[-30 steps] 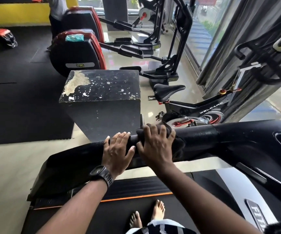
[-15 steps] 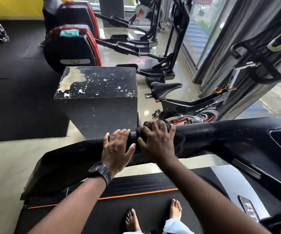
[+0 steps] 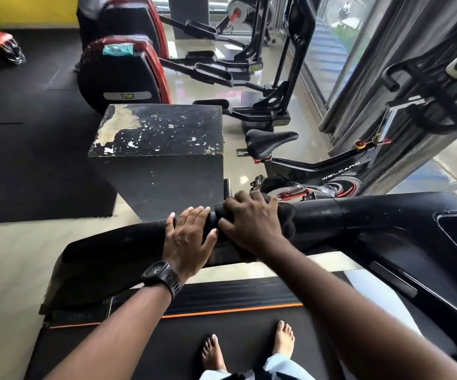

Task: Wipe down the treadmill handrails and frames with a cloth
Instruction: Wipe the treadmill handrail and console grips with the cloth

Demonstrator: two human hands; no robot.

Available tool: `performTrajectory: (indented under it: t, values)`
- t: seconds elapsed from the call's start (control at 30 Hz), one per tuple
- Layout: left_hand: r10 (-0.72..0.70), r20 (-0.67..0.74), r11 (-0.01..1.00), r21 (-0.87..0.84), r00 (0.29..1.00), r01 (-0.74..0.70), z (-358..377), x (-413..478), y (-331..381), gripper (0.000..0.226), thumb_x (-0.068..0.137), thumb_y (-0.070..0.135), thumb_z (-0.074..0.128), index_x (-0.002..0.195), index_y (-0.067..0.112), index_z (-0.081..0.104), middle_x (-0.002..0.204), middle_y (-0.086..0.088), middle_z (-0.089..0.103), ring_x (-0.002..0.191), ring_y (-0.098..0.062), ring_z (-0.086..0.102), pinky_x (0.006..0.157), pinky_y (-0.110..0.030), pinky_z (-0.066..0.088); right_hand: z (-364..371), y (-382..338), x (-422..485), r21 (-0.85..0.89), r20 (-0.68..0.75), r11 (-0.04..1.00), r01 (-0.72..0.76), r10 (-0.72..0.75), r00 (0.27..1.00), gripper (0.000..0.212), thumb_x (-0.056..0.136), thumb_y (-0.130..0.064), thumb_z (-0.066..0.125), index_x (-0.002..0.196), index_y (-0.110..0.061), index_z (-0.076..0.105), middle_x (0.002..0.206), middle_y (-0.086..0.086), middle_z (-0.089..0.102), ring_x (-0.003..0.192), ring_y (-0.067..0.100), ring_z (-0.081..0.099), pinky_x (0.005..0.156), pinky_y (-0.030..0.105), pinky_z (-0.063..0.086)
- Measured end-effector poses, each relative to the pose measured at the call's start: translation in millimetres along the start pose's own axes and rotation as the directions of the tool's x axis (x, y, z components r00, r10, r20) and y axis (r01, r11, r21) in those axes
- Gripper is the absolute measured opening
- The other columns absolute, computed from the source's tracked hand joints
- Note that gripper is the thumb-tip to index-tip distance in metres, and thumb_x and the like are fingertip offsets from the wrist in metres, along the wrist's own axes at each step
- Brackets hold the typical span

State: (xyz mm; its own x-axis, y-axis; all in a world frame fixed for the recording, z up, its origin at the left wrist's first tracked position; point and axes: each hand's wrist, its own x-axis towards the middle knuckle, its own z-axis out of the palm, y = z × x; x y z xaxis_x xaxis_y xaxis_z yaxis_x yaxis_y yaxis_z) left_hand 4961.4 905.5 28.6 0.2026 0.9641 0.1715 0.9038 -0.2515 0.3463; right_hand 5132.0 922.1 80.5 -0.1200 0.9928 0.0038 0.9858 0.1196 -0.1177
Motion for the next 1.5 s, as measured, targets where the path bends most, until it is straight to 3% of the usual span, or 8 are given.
performTrajectory:
  t: [0.2,0.43,0.6,0.73,0.87,1.07,1.3,1.5]
  values:
    - [0.001,-0.006,1.000,0.005,1.000,-0.001,2.2,0.1,3.2,0.061,0.090,0.052,0.037,0.136,0.017,0.056,0.139,-0.003,0.058,0.132,-0.024,0.050,0.113,-0.059,0.029,6.1,9.2,-21.4,-0.014,-0.108,0.966,-0.260,0.257,0.960,0.045,0.087,-0.058,0.047,0.118,-0.029,0.064,0.125,0.002,0.058,0.125,0.033,0.047,0.104,0.067,0.027]
    - [-0.006,-0.005,1.000,0.019,1.000,0.006,3.9,0.9,8.0,0.062,0.089,0.053,0.036,0.136,0.017,0.056,0.139,-0.004,0.058,0.132,-0.026,0.049,0.112,-0.061,0.028,-6.5,16.0,2.9,0.004,0.034,0.998,0.064,-0.064,0.997,0.047,0.089,-0.062,0.044,0.117,-0.032,0.064,0.121,0.000,0.061,0.117,0.030,0.053,0.095,0.055,0.038]
    - [-0.009,-0.005,1.000,0.023,1.000,0.009,3.4,0.5,13.6,0.062,0.089,0.052,0.037,0.135,0.017,0.057,0.137,-0.003,0.059,0.131,-0.026,0.051,0.112,-0.061,0.027,-11.1,38.6,-4.2,-0.002,-0.008,0.966,-0.258,0.258,0.966,0.046,0.089,-0.059,0.043,0.116,-0.028,0.064,0.120,0.005,0.061,0.116,0.033,0.052,0.098,0.060,0.034]
    - [-0.007,-0.013,0.999,0.032,1.000,0.008,5.0,3.2,18.3,0.061,0.089,0.052,0.038,0.133,0.016,0.059,0.135,-0.004,0.061,0.128,-0.026,0.053,0.110,-0.062,0.029,16.5,16.1,-45.2,-0.010,-0.172,0.995,-0.102,0.099,0.980,0.045,0.086,-0.056,0.046,0.118,-0.030,0.062,0.128,0.001,0.056,0.124,0.034,0.048,0.103,0.069,0.026]
    - [-0.004,-0.011,0.999,0.040,1.000,0.005,6.2,3.5,19.0,0.062,0.089,0.052,0.038,0.134,0.016,0.058,0.135,-0.004,0.061,0.128,-0.026,0.053,0.111,-0.061,0.030,-10.9,38.2,5.7,-0.005,0.049,0.997,0.071,-0.071,0.996,0.048,0.088,-0.064,0.044,0.119,-0.033,0.062,0.121,-0.001,0.062,0.115,0.029,0.056,0.093,0.052,0.039]
    - [0.005,-0.009,0.999,0.037,1.000,-0.005,5.3,2.7,24.1,0.062,0.089,0.053,0.037,0.134,0.015,0.058,0.134,-0.005,0.061,0.128,-0.027,0.053,0.111,-0.061,0.029,-0.1,44.9,-24.7,-0.026,-0.130,0.973,-0.231,0.225,0.966,0.048,0.087,-0.061,0.045,0.118,-0.030,0.064,0.120,0.002,0.060,0.119,0.031,0.051,0.102,0.064,0.030]
    - [0.016,-0.014,0.999,0.041,1.000,-0.016,10.2,3.5,30.6,0.063,0.089,0.054,0.038,0.135,0.016,0.057,0.137,-0.004,0.059,0.130,-0.026,0.051,0.111,-0.060,0.028,-6.0,48.2,-11.9,0.007,-0.045,0.992,0.127,-0.127,0.991,0.052,0.083,-0.067,0.040,0.118,-0.036,0.063,0.124,-0.005,0.060,0.119,0.027,0.053,0.097,0.057,0.037]
    - [0.017,-0.003,0.999,0.033,1.000,-0.017,9.3,3.6,35.3,0.064,0.089,0.055,0.036,0.136,0.016,0.056,0.138,-0.004,0.058,0.132,-0.026,0.050,0.112,-0.061,0.026,-12.2,64.6,-17.3,-0.005,-0.061,0.971,-0.240,0.239,0.969,0.046,0.087,-0.063,0.044,0.115,-0.032,0.064,0.119,0.000,0.060,0.117,0.029,0.052,0.102,0.062,0.030]
